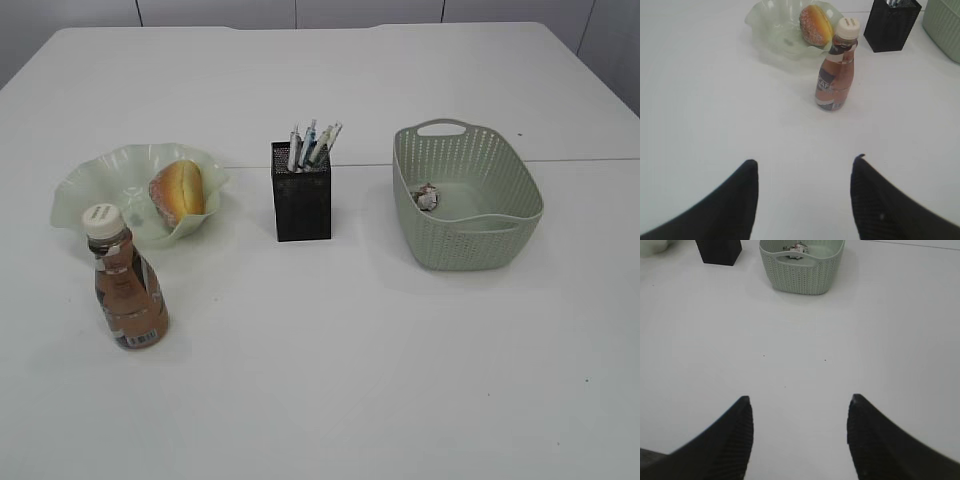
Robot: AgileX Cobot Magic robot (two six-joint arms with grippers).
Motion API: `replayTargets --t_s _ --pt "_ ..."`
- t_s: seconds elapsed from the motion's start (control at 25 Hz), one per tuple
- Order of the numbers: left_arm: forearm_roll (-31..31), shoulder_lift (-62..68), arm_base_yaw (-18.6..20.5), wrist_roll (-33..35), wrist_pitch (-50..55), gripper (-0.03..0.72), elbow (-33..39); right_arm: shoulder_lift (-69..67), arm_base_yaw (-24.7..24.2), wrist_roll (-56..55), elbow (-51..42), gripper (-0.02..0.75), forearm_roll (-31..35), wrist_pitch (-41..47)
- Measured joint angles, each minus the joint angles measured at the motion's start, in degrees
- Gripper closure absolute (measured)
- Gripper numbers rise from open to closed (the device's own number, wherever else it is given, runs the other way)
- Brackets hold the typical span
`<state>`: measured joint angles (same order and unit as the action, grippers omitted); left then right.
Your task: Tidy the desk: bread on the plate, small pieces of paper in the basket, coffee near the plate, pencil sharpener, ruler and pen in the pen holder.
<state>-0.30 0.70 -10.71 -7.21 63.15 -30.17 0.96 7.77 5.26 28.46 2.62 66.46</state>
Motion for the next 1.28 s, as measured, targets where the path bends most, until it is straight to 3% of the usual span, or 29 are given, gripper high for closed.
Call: replayTargets --t_s 0.16,0.4,1.28 --pt "0.0 0.0 2.62 0.0 0.0 0.254 0.0 0.03 -0.55 0.0 0.0 0.297 -0.12 0.0" --pt "0.0 0.0 6.99 0.0 0.0 0.254 0.0 0.03 -5.3 0.0 0.0 0.298 -0.2 0.0" --pt "-0.09 0.0 7.25 2.56 0.0 0.254 0.0 0.03 -5.89 0.05 0.0 0.298 -0.2 0.12"
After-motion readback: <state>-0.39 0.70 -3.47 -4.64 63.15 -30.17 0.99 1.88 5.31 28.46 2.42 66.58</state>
